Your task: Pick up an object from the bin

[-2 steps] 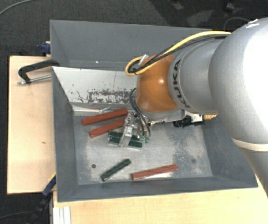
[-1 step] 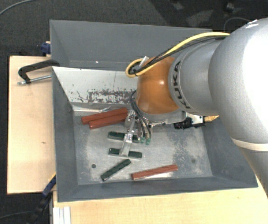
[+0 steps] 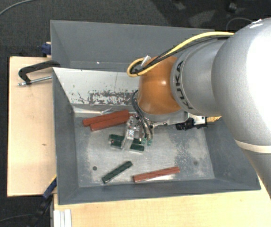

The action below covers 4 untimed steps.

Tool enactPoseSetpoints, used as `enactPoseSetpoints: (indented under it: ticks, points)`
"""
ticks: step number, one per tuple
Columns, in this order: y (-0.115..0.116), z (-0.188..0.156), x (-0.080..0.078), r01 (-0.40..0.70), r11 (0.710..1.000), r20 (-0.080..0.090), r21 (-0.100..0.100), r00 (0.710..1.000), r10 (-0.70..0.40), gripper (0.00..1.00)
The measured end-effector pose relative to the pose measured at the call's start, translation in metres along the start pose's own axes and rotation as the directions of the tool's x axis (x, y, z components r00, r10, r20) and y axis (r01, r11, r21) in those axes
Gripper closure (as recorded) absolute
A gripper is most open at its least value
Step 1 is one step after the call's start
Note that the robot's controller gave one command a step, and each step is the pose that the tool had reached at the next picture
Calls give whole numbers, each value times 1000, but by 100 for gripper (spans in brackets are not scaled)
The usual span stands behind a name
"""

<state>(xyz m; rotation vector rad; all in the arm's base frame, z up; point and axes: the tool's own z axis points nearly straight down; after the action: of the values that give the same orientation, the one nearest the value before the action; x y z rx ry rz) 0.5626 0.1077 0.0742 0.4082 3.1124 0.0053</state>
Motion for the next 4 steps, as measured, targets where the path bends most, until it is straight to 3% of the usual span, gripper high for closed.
enactPoseSetpoints:
  ticks: [1, 2, 3, 4]
  points:
    - [-1, 3, 1, -1, 1000, -2, 2, 1000, 1, 0]
    - [0, 1, -1, -2, 1000, 5, -1, 1000, 2, 100]
    - [-1, 3, 1, -1, 1000, -1, 1, 1000, 1, 0]
    - [0, 1, 0, -1, 1000, 3, -1, 1000, 1, 100]
